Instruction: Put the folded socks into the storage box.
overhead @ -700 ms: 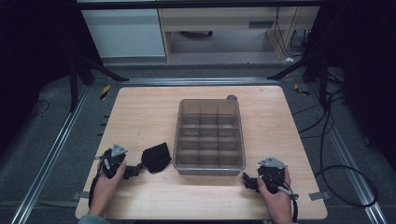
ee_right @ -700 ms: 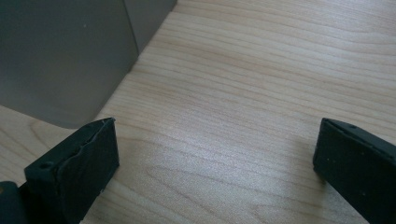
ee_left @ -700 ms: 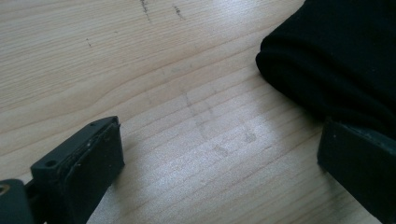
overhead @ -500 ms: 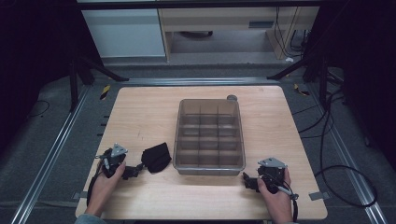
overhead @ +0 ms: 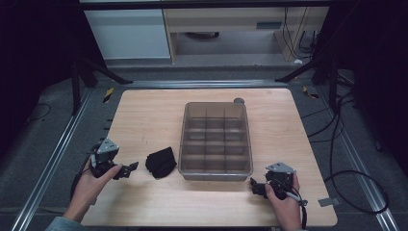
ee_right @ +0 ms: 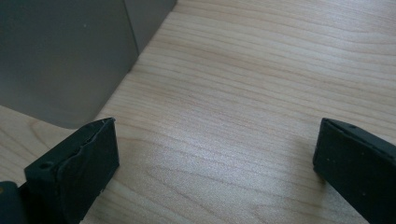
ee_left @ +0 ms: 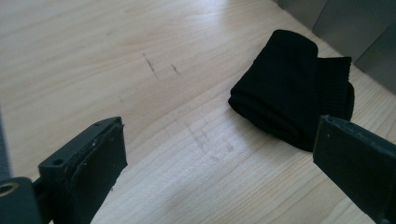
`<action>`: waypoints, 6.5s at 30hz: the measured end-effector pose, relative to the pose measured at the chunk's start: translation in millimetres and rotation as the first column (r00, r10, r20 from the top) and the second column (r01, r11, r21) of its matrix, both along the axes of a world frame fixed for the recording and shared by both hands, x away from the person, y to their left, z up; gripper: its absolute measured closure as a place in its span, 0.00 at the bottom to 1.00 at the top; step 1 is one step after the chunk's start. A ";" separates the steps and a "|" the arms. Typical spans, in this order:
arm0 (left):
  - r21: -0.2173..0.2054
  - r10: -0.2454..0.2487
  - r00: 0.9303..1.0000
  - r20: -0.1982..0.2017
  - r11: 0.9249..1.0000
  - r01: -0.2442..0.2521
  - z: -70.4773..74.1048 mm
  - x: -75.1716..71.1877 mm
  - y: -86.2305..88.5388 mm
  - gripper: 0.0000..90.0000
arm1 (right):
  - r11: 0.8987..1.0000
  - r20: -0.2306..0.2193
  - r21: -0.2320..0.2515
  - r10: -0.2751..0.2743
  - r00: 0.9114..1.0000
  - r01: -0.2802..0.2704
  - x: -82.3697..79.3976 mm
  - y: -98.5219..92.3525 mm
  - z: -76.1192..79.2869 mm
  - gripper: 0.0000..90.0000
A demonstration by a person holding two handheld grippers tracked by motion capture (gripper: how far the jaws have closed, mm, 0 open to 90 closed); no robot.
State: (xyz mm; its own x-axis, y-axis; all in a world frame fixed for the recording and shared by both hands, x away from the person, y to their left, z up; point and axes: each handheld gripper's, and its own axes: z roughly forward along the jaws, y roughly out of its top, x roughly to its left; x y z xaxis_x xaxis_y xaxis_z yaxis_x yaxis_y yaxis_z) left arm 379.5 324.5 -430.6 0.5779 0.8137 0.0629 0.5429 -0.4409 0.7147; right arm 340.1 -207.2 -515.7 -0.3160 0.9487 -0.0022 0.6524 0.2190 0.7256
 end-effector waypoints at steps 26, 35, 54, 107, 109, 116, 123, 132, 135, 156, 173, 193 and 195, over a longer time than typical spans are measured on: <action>0.177 -0.170 0.985 0.006 0.970 0.166 43.6 19.4 -41.9 0.09 | 1.000 -0.001 0.000 -0.007 1.000 0.007 -0.3 0.5 0.0 0.01; 0.179 -0.207 0.978 -0.024 0.962 0.208 40.7 19.4 -49.6 0.09 | 1.000 0.001 -0.001 -0.003 1.000 0.003 -0.6 -9.0 -0.2 0.01; 0.250 -0.255 0.956 -0.143 0.925 0.285 33.6 25.1 -68.2 0.20 | 1.000 0.002 0.010 -0.028 1.000 0.028 -2.8 -26.1 0.3 0.03; 0.328 -0.309 0.914 -0.262 0.862 0.386 -29.6 56.8 -109.4 0.59 | 0.999 0.003 0.005 -0.032 0.999 0.032 -3.3 -26.0 0.2 0.02; 0.308 -0.321 0.907 -0.274 0.864 0.399 -26.2 59.0 -106.7 0.66 | 0.999 0.003 0.005 -0.032 0.999 0.032 -3.3 -26.0 0.2 0.03; 0.268 -0.332 0.903 -0.273 0.875 0.403 -9.0 59.3 -95.0 0.70 | 0.999 0.003 0.006 -0.032 0.999 0.032 -3.3 -25.9 0.3 0.02; 0.261 -0.363 0.892 -0.271 0.864 0.431 3.4 53.9 -90.8 0.73 | 0.999 0.005 0.002 -0.034 0.999 0.034 -3.3 -26.0 0.1 0.02; 0.268 -0.360 0.888 -0.285 0.860 0.435 2.8 58.1 -90.0 0.74 | 0.999 0.004 0.003 -0.036 0.999 0.036 -3.5 -25.7 0.2 0.03; 0.281 -0.367 0.880 -0.302 0.847 0.450 -5.2 64.9 -95.1 0.74 | 0.999 0.002 0.006 -0.037 0.999 0.037 -3.7 -25.5 0.4 0.02; 0.286 -0.416 0.852 -0.318 0.814 0.505 -30.4 57.3 -108.0 0.30 | 0.999 0.007 -0.002 -0.036 0.999 0.036 -4.0 -25.7 0.0 0.02; 0.366 -0.364 0.910 -0.200 0.833 0.414 -34.6 54.1 -108.5 0.69 | 0.999 0.008 0.001 -0.035 0.999 0.035 -4.3 -25.5 -0.2 0.02; 0.215 -0.425 0.875 -0.231 0.855 0.472 21.6 53.2 -76.8 0.74 | 0.999 0.008 0.001 -0.036 0.999 0.036 -4.4 -25.4 -0.2 0.02; 0.202 -0.434 0.871 -0.228 0.855 0.479 25.5 52.3 -76.0 0.74 | 0.999 0.008 0.001 -0.036 0.999 0.036 -4.4 -25.4 -0.1 0.02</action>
State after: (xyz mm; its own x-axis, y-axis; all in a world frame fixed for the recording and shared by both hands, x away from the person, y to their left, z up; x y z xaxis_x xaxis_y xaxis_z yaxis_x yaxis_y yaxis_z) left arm 431.9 248.5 -405.1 0.8998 0.4266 0.0919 0.3391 -0.8161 0.4679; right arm 335.7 -232.6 -515.9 -0.2820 0.9594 -0.0037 0.6541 0.1951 0.7308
